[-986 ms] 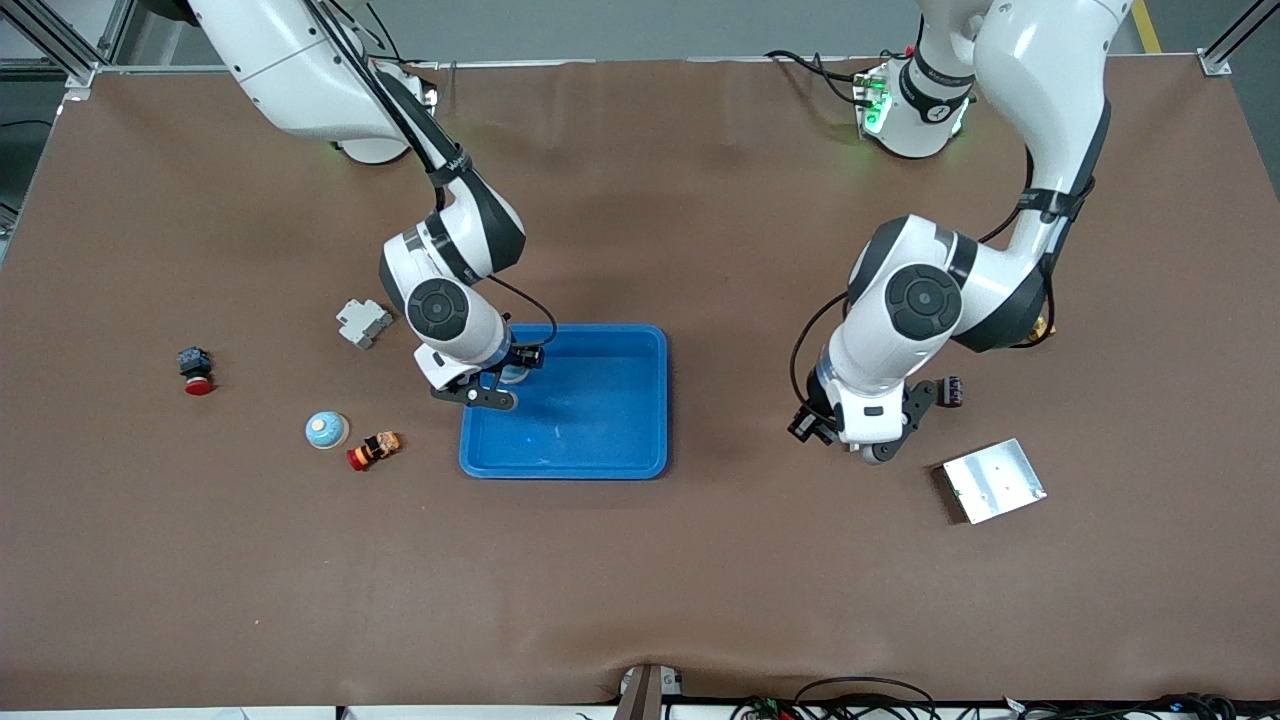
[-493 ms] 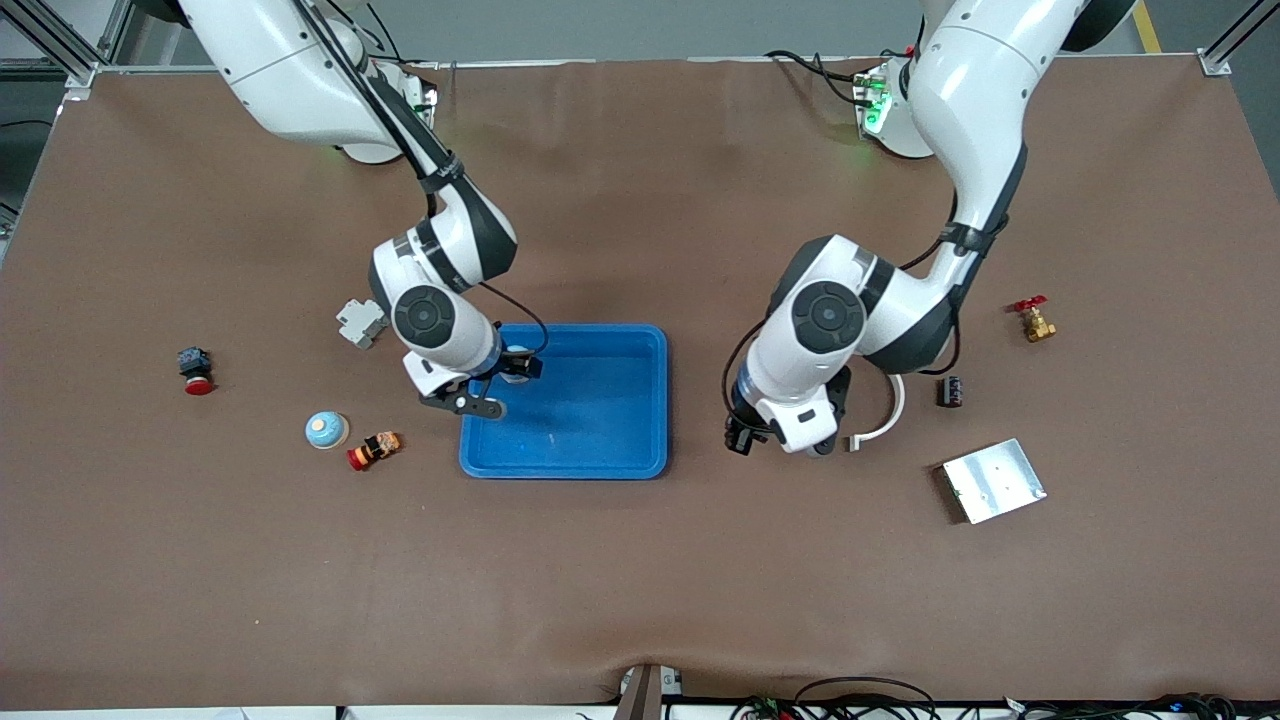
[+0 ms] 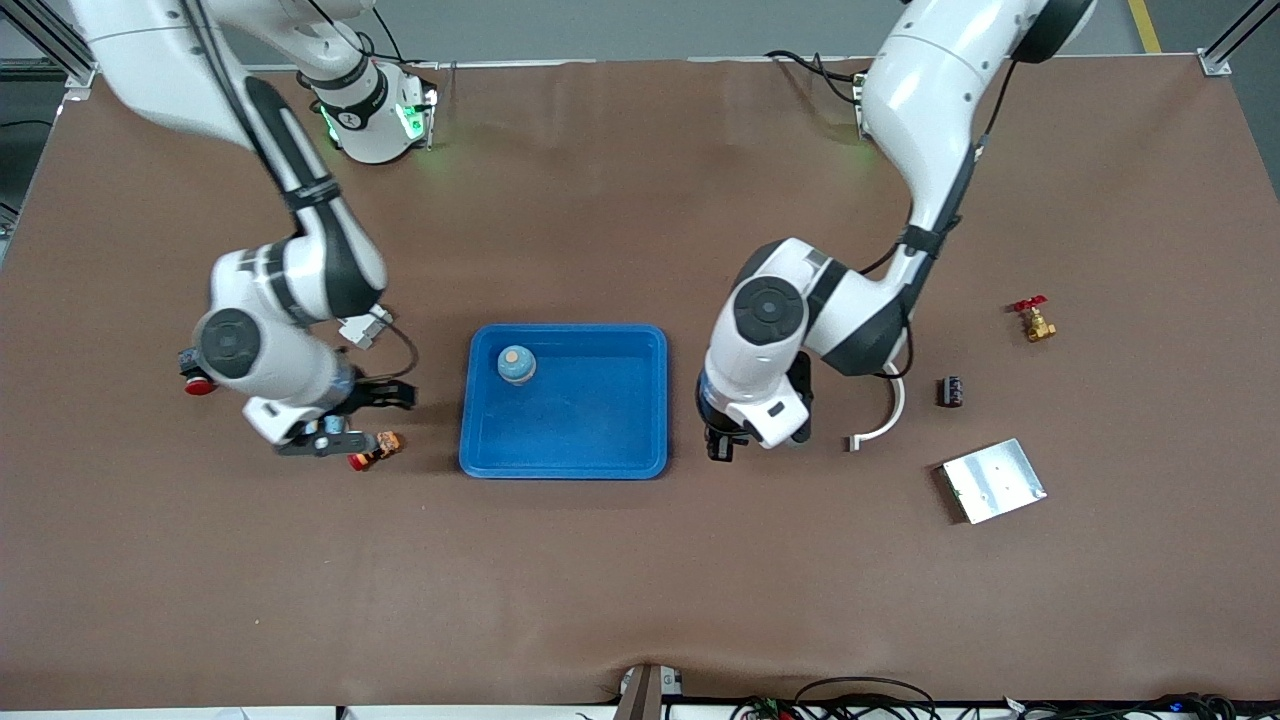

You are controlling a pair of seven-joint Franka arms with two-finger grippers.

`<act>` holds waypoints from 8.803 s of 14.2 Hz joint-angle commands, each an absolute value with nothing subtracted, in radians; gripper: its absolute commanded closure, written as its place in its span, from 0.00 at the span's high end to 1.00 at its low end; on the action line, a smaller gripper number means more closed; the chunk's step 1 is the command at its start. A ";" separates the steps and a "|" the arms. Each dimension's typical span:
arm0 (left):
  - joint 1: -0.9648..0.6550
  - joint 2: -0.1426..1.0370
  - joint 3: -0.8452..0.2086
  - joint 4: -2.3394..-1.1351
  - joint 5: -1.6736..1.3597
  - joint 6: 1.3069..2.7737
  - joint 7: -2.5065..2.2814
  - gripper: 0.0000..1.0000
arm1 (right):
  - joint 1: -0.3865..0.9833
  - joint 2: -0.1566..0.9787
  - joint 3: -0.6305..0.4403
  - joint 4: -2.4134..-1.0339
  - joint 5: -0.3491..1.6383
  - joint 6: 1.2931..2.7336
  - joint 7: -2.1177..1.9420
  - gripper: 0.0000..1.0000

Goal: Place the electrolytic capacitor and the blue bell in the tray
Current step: 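Release the bell in the tray while the left gripper carries the capacitor over, then lower the capacitor into the tray while the right gripper grasps the second bell, then open the left gripper on the capacitor while the right gripper carries the bell, then release the second bell in the tray while the left gripper withdraws, then return the right arm to rest while the left gripper reaches the second capacitor, then grasp the second brown capacitor with the left gripper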

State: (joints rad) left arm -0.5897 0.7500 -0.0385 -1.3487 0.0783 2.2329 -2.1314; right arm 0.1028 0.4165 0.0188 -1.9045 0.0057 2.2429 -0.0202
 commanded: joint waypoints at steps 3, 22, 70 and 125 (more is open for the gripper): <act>-0.684 0.896 0.021 -1.192 0.095 2.206 -2.239 0.00 | 0.091 0.423 -0.070 -1.919 0.000 2.293 -0.316 1.00; -0.870 1.111 0.117 -0.963 0.094 2.322 -2.462 0.00 | 0.061 0.583 -0.074 -1.931 0.020 2.468 -0.423 1.00; -0.727 0.433 0.077 -1.698 -0.011 2.192 -1.095 1.00 | 0.365 0.701 0.072 -1.594 0.077 2.172 0.558 0.77; -0.112 0.434 0.074 -2.260 0.058 2.741 -0.017 0.18 | -0.112 0.092 0.051 -1.433 -0.031 1.468 -0.003 1.00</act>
